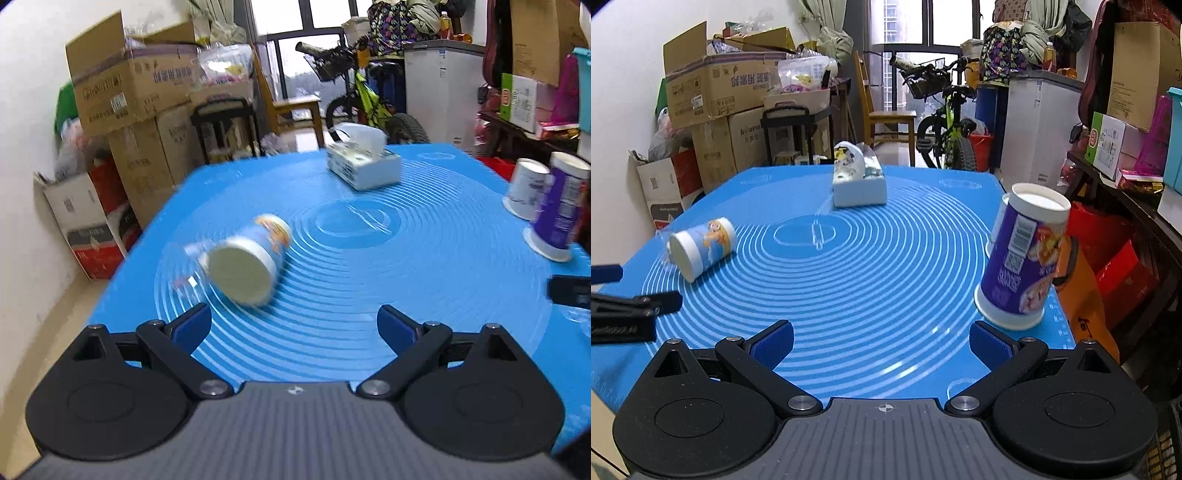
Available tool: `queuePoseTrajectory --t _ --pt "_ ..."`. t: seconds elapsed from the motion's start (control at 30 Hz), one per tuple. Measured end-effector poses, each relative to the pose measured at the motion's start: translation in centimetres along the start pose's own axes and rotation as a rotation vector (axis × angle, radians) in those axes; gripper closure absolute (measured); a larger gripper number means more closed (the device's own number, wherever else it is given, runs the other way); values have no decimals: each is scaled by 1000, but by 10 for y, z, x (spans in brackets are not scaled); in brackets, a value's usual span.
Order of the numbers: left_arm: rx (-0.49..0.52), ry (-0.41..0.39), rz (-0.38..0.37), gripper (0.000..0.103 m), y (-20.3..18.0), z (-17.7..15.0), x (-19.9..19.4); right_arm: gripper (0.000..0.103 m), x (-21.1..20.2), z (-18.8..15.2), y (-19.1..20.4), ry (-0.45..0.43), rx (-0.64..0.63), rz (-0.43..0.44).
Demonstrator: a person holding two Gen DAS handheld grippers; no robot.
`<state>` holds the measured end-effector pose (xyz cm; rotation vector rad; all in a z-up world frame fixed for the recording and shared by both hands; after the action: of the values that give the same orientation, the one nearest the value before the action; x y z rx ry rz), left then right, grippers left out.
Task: Flip cup upside down
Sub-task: 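Reach the left tool to the tipped cartoon paper cup and grasp its body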
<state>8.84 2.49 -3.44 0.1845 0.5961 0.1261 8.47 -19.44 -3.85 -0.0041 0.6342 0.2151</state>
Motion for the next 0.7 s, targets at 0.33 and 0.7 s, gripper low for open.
queuePoseTrajectory --t 0.33,0.7 --pt "206 -30 173 7 0 22 81 2 15 4 -8 0 29 -6" --pt "213 51 182 19 2 18 113 2 22 -1 -21 18 53 -20"
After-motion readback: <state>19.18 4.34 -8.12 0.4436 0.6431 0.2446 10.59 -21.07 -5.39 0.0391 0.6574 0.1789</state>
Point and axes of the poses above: each gripper's, at about its wrist camera, not at the fingertips, and x roughly the way its jaws point, y to its left, z to its top, the point moved 4 cm from there along x, roughly the way its jaws point, and after that the axes turned 4 degrees about z, right-handed, at the moved point
